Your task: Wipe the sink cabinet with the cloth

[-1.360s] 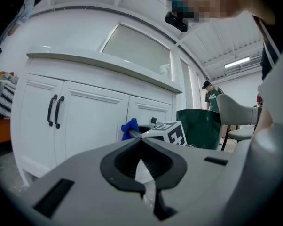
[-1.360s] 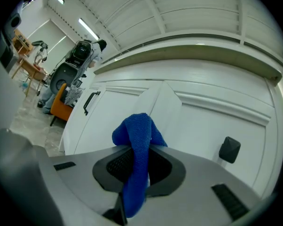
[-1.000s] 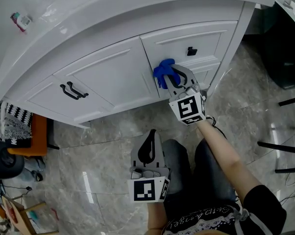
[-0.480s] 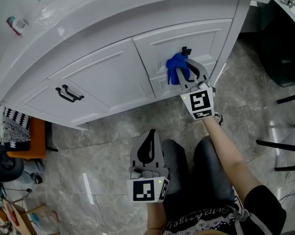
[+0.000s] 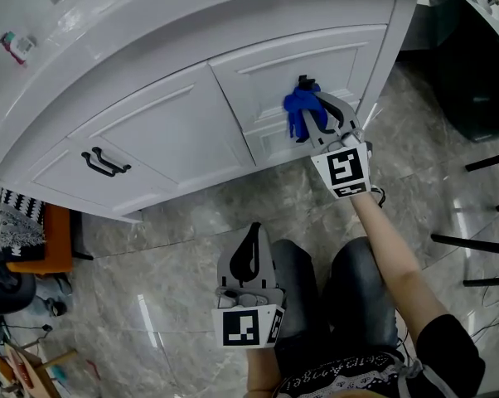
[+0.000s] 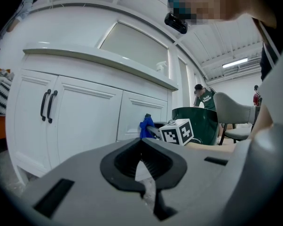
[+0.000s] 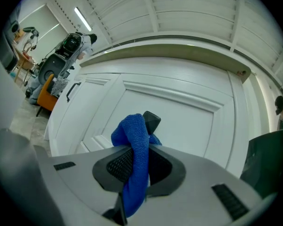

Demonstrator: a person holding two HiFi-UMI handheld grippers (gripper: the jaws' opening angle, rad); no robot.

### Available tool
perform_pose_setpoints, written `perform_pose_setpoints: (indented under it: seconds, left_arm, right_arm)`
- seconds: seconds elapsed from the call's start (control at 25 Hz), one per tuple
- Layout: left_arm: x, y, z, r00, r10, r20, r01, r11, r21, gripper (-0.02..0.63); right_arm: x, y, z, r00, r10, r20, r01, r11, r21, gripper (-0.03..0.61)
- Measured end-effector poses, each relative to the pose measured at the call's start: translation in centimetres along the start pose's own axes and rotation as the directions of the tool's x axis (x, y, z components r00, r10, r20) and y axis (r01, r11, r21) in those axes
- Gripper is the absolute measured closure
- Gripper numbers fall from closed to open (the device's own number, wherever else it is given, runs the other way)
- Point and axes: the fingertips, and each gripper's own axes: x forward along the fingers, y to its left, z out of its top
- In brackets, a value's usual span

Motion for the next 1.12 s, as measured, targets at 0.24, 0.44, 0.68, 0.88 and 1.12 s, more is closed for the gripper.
perform_pose_setpoints:
  seconds: [0.24,0.44,0.68,0.88,1.12]
  left_arm:
    - [0.2,-0.8,-1.4,0.999,-0.032,-0.031,0.032,0.999,-0.01,0.609]
    - [-0.1,-0.3,-1.1,0.999,-0.026,-0.024,0.026,1.0,-0.01,0.609]
    - [-0.4,0.0,-1.1,1.0,-0.023,-0.019,0.022,1.0,-0.012,0.609]
    - [-0.9,0.6,-1.1,1.0,-0.006,-0.017,0.006,1.0,-0.015,0.609]
    - [-1.2,0.8,-1.2,1.0,-0.006,-0.019,0.006,1.0,-0.015,0.609]
  right_arm:
    - [-0.8,-2.4,-1.2,0.998,-0.06,-0.006,0.06,0.998,0.004,0.518]
    - [-1.7,-4.5,-2.3,0.993,-0.116,-0.031,0.117,0.993,0.019,0.518]
    - [-2.6,-6.9,-3.4,0.984,-0.164,-0.068,0.163,0.986,-0.017,0.518]
    - [-4.3,-9.8,-5.1,0.966,-0.239,-0.102,0.241,0.97,0.006,0.518]
    - [-5.7,-12.9,-7.6,0.939,-0.306,-0.158,0.321,0.943,0.083,0.518]
